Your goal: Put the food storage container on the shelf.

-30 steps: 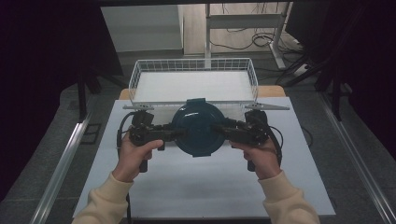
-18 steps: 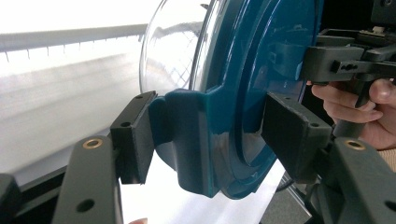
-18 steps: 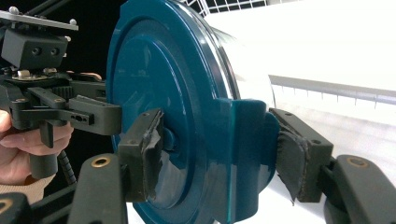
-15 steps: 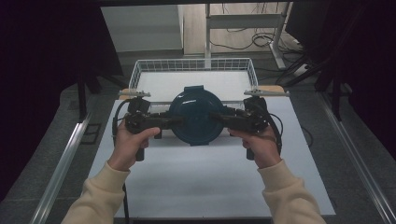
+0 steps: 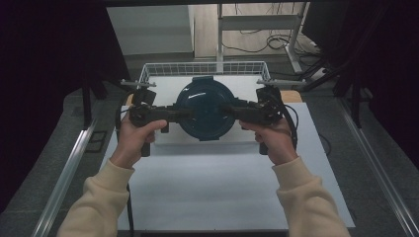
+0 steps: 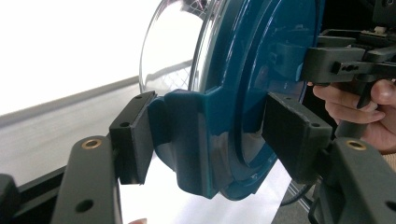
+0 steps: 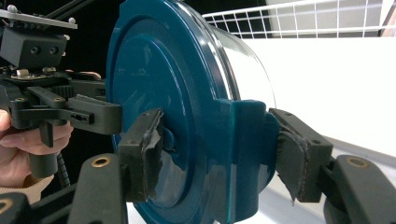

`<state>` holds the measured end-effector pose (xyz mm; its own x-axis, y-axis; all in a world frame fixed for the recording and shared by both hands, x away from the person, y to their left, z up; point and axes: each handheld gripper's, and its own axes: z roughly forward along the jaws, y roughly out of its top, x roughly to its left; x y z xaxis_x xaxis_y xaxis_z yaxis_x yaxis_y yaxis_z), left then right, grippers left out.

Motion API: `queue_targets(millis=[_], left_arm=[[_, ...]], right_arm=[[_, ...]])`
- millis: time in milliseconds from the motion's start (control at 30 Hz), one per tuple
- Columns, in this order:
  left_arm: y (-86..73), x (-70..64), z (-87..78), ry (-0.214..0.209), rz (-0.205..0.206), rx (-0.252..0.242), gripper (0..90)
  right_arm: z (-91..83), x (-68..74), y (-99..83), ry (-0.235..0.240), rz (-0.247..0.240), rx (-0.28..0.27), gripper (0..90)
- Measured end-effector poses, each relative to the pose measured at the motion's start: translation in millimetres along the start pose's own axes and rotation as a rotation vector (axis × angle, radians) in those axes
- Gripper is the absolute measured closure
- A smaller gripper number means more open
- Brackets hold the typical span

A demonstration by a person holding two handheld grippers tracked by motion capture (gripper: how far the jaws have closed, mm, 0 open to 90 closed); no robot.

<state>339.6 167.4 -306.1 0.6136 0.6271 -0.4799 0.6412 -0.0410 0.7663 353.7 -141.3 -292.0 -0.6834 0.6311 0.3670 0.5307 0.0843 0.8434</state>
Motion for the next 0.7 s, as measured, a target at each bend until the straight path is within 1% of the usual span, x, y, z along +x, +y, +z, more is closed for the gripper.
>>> queue_targets(millis=[133,300,400,700], left_arm=[[10.1,2.8,0.1,0.002,-0.001,-0.002,36.6],[16.9,6.1,2.2,0.007,-0.003,-0.001,36.7],[21.9,10.1,4.5,0.001,-0.009,0.002,36.6],[39.9,20.2,8.8,-0.001,-0.018,0.010,36.7]], right_arm=[[3.1,-2.3,11.6,0.004,-0.002,-0.003,38.2],[6.5,-6.8,17.6,0.009,0.005,0.000,38.2],[9.0,-9.6,22.3,0.007,0.009,0.005,38.2],[17.7,-19.5,40.0,0.006,0.009,0.016,38.2]])
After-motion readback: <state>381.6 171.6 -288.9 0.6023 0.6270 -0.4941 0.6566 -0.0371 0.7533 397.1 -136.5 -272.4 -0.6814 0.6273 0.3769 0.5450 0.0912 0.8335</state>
